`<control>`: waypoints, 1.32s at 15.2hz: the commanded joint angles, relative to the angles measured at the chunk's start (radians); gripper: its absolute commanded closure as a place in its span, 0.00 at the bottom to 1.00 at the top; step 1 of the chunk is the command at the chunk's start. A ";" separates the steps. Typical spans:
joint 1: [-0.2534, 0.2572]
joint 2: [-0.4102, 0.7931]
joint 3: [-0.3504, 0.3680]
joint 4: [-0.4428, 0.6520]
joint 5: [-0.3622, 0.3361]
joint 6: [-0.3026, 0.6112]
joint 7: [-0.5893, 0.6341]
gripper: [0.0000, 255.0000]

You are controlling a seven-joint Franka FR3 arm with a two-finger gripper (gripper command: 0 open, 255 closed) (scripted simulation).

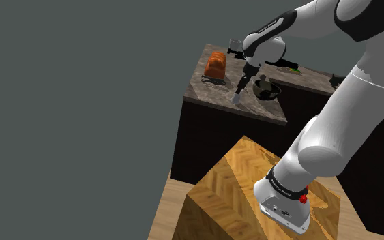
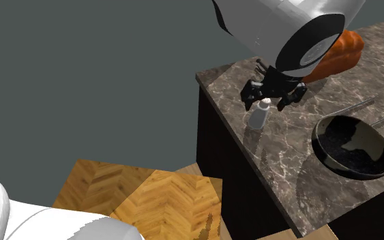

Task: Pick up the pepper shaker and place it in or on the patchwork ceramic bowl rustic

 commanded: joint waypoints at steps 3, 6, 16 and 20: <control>0.000 0.000 0.000 0.000 0.000 0.000 0.000 1.00; 0.000 0.000 0.000 0.000 0.000 0.000 0.000 1.00; 0.002 -0.064 0.001 0.033 -0.065 -0.075 0.052 1.00; 0.001 -0.100 0.007 0.059 -0.099 -0.127 0.080 1.00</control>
